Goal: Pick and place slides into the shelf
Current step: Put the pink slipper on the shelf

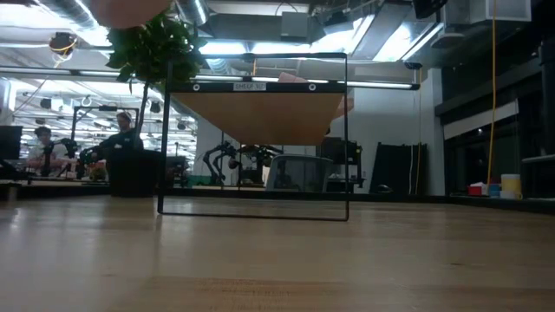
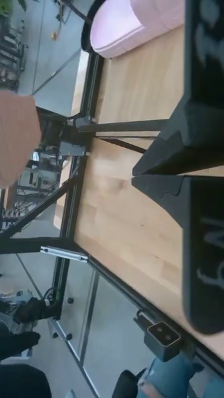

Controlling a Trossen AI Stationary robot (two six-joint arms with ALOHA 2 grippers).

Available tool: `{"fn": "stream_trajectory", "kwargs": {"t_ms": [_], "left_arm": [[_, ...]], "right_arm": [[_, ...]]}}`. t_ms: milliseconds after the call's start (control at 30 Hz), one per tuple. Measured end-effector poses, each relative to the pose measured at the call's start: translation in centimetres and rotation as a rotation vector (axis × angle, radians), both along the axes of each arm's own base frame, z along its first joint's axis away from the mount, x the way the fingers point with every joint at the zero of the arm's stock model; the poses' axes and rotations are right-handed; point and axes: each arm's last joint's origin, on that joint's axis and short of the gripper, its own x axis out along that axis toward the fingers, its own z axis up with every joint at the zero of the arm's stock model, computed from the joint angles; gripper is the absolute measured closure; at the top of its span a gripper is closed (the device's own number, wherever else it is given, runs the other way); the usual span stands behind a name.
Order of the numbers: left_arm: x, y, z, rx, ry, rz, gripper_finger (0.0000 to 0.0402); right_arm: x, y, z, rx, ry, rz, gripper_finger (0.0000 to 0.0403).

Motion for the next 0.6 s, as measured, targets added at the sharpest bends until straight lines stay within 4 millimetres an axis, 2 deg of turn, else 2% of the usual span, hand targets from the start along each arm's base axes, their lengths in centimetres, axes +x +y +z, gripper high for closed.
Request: {"fn": "stream_trajectory", "kwargs": {"t_ms": [167,400,500,600], "left_arm": [[0.9,2.5,0.1,0.046,0.013,-0.013,0.0401],[1.9,5.8,0.4,-0.091,-0.035,-0.063,0.0401],[2.1,6.8,0.5,-0.193,-0.061,-0.060,0.0401],[2.1,7.3,0.5,-0.225,-0.060,-0.114,0.0401]], "right_arm": [[0.3,-0.6,0.2,-0.045,-0.025,-0.015,0.0398],[0.9,-1.6,0.8,0.072,-0.074,-0.084,0.0398],[1.1,-1.8,1.7,0.127,-0.149,-0.097,0.0398],[1.3,-2.1,3.4,0.128,-0.197,-0.106,0.0398]]}}
